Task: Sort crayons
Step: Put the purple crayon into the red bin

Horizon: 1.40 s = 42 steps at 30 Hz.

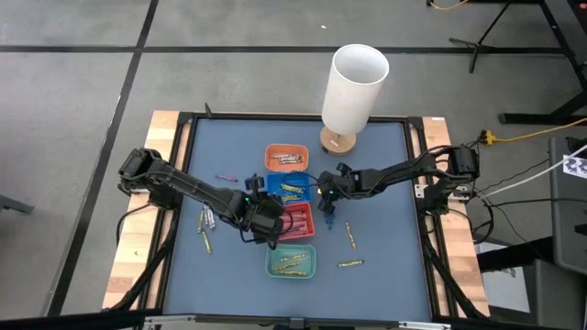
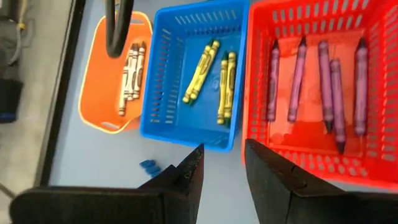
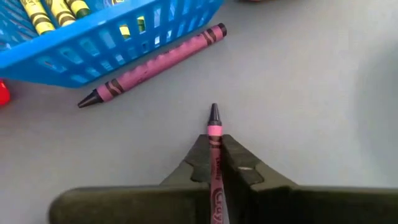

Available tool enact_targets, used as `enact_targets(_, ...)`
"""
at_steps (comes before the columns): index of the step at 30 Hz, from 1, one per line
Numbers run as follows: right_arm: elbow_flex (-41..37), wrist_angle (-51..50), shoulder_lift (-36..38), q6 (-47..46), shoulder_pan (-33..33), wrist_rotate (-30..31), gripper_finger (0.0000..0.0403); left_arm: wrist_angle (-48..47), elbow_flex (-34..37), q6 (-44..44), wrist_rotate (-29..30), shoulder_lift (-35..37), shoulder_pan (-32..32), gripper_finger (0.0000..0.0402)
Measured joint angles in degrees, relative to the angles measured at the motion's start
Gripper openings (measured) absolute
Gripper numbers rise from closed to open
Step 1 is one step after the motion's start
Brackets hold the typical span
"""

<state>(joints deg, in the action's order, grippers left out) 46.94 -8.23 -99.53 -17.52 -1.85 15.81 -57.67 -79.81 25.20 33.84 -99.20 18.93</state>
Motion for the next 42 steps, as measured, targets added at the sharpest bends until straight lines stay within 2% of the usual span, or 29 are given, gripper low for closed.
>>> enact_targets(5,-0.02,-0.02,0.00,0.40,0.00,0.03,0.0022,-4.47,0.00,3.37,0.99,1.47,1.95,0.0100)
enact_targets(11,0.46,-0.90,0.07,2.55,-0.07,-0.96,0.0010,-11.62,0.00,15.21,5.32,4.86,6.80,0.0100)
enact_targets(15,3.97,-8.05,-0.02,4.47,-0.07,-1.46,0.0005,-15.38,0.00,23.45,7.89,6.49,11.06,0.0100)
enact_targets(24,18.36,-28.06,-0.11,10.39,-0.04,-1.38,0.0007,-21.36,1.10,40.00,12.76,7.25,19.02,0.0100)
enact_targets(27,22.77,-32.55,-0.09,11.00,0.02,-1.59,0.0006,-21.33,4.03,44.02,12.73,7.60,20.12,0.0100)
enact_targets(33,27.43,-30.48,-0.04,12.44,2.03,-8.99,0.0007,-21.15,13.34,49.88,12.04,11.50,20.04,0.0100)
enact_targets(37,27.43,-25.26,-0.04,13.55,5.04,-13.20,0.0005,-20.54,20.08,51.20,12.13,17.97,18.45,0.0100)
enact_targets(42,27.43,-18.85,-0.95,15.25,8.55,-13.96,0.0012,-16.47,28.00,48.59,13.83,28.66,14.63,0.0100)
